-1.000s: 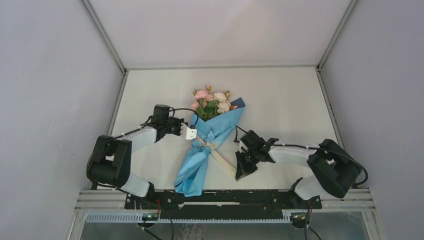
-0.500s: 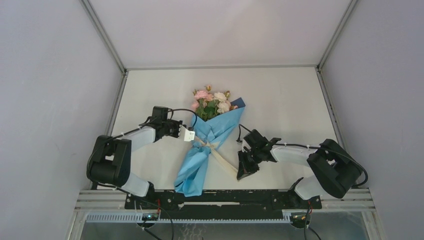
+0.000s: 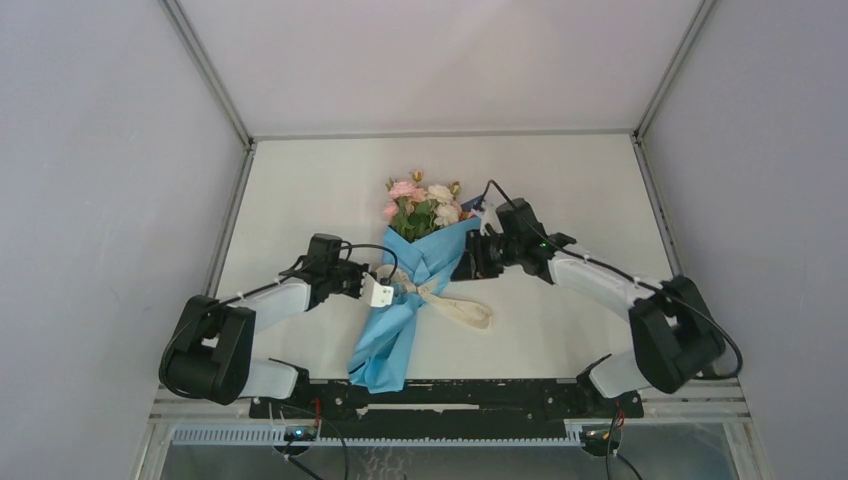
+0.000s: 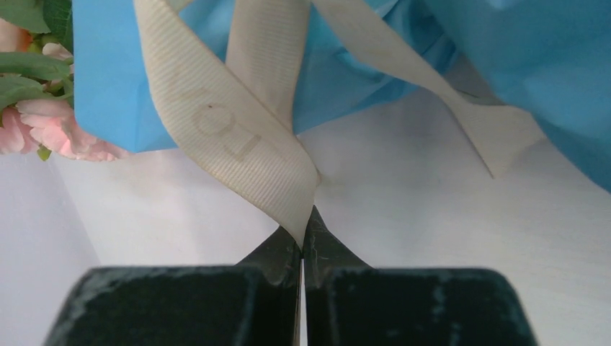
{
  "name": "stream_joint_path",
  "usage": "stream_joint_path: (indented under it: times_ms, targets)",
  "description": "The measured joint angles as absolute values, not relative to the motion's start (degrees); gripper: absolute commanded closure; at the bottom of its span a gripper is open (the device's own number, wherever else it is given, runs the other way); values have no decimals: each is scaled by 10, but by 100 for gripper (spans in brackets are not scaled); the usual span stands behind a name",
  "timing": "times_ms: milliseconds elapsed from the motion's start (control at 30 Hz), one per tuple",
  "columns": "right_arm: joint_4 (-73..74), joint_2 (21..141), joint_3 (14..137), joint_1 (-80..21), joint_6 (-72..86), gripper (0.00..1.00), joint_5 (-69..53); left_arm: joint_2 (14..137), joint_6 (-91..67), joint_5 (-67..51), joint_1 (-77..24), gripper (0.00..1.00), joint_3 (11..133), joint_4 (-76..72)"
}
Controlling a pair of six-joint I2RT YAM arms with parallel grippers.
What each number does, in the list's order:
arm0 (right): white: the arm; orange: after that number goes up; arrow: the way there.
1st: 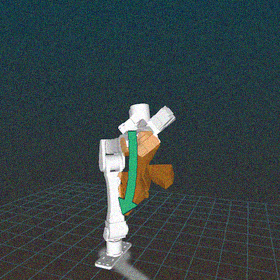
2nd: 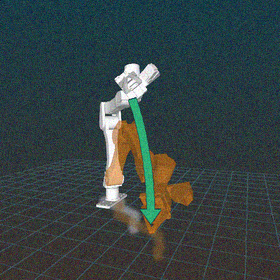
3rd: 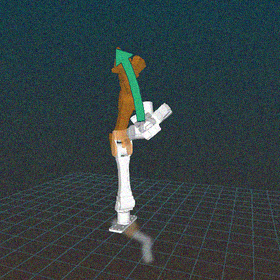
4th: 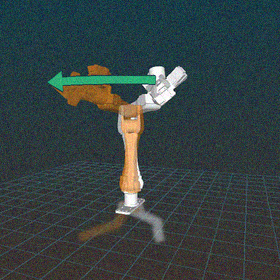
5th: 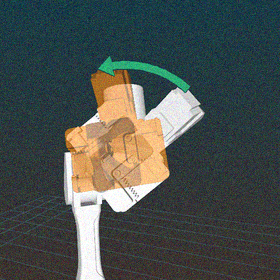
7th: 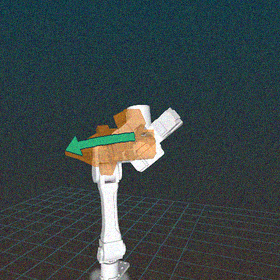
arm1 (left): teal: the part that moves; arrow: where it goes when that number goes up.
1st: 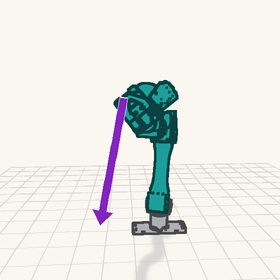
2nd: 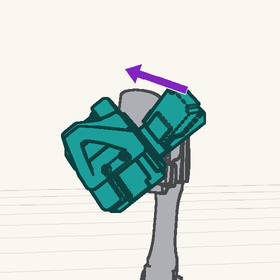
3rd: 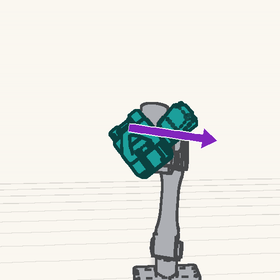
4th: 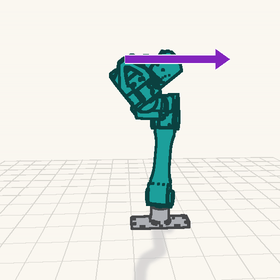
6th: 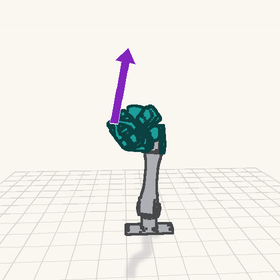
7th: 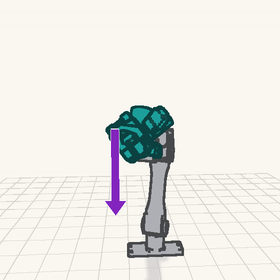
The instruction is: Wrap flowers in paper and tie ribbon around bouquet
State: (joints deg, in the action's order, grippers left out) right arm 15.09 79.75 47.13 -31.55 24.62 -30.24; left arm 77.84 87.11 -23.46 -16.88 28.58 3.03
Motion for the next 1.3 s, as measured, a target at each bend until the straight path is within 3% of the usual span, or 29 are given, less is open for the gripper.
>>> stream_joint_path:
  times_ms: [300, 700, 767, 900, 933, 1300]
  targets:
    - [34, 953, 511, -330, 278, 58, -328, 778, 865, -231, -169, 100, 286, 17]
    - [-14, 1005, 531, -336, 299, 60, -367, 778, 864, -231, -169, 100, 286, 14]
    - [-15, 1006, 531, -336, 300, 65, -374, 778, 864, -231, -169, 100, 286, 14]
    - [-21, 1006, 531, -338, 303, 96, -395, 778, 864, -231, -169, 100, 286, 7]
    - [-23, 1006, 531, -339, 305, 100, -400, 778, 864, -231, -169, 100, 286, 5]
    - [34, 959, 533, -322, 286, 100, -409, 778, 865, -227, -169, 100, 286, 1]
